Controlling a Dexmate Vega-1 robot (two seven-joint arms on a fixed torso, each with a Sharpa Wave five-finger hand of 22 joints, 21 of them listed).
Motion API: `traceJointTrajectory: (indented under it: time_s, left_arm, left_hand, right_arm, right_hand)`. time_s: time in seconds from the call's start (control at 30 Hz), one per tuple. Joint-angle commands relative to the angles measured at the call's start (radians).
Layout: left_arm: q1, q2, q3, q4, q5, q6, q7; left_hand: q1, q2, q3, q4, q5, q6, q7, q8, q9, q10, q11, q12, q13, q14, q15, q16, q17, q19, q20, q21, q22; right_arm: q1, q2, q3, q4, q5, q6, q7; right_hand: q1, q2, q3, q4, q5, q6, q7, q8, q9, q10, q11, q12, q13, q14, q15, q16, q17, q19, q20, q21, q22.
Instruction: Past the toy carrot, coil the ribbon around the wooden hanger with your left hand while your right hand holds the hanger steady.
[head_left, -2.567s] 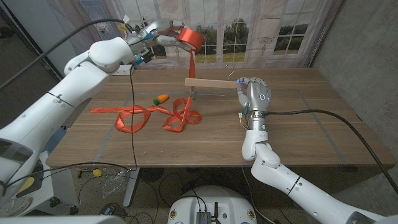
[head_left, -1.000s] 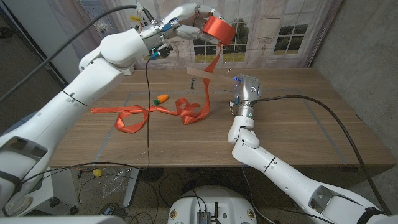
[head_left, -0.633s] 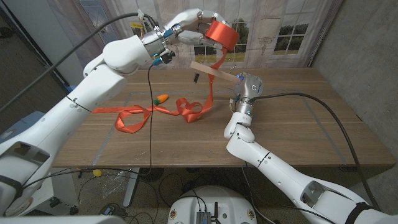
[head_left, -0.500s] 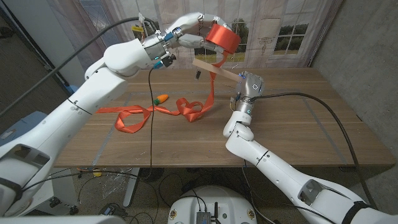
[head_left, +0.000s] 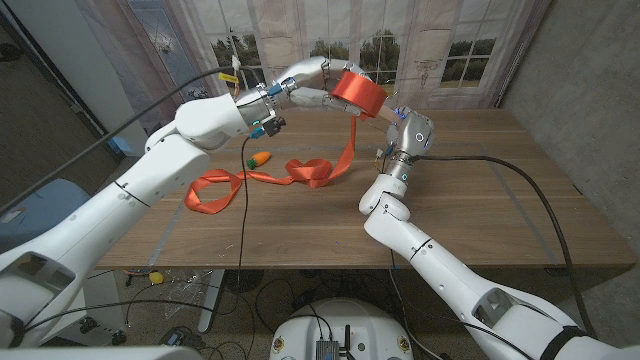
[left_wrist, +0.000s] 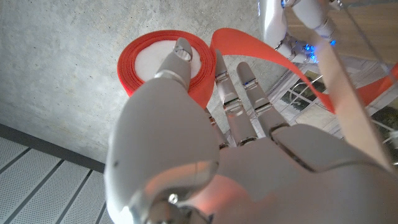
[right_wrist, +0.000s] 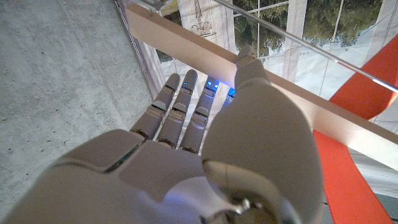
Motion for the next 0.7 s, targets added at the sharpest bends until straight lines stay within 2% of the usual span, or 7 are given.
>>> traceJointTrajectory:
  time_s: [0.03,0.4,0.7]
  left_arm:
    - [0.132,0.011,-0.032,0.022,-0.115,0.012,0.039]
    - [0.273,-0.008,-0.104,0.04,-0.168,-0.04,0.155]
    - [0.37,-0.042,-0.169,0.044,-0.157,-0.076,0.304]
  left_hand:
    - [0.03,0.038,0.052,0.046,0.005,0.155,0.165,0.005,0.007,0.145,0.074,0.21,0.246,0.017,-0.097,-0.007,0.006,-0.01,0.0,0.009,0.001]
    - [0.03,0.037,0.054,0.045,0.007,0.154,0.168,0.006,0.013,0.145,0.077,0.211,0.251,0.021,-0.096,-0.011,0.009,-0.013,0.002,0.021,0.001]
    - [0.03,0.036,0.057,0.044,0.01,0.154,0.167,0.005,0.015,0.145,0.076,0.212,0.256,0.026,-0.095,-0.016,0.011,-0.017,0.002,0.033,0.0]
  right_arm:
    - [-0.075,0.142,0.209,0.06,-0.146,0.227,-0.026]
    - [-0.109,0.233,0.338,0.081,-0.229,0.369,-0.026]
    - [-0.121,0.26,0.388,0.092,-0.255,0.445,-0.026]
  right_hand:
    - [0.015,0.027,0.003,0.004,0.0,0.204,0.194,0.006,0.001,0.015,0.014,0.006,0.003,0.01,-0.127,0.006,0.001,-0.002,0.008,0.008,-0.001]
    - [0.016,0.026,0.004,0.002,-0.002,0.209,0.195,0.001,-0.002,0.017,0.015,0.006,0.0,0.011,-0.126,0.005,0.002,-0.001,0.011,0.01,-0.001]
    - [0.014,0.026,0.004,0.002,-0.003,0.211,0.195,-0.003,-0.004,0.018,0.013,0.008,0.0,0.013,-0.124,0.003,0.0,-0.001,0.011,0.011,-0.001]
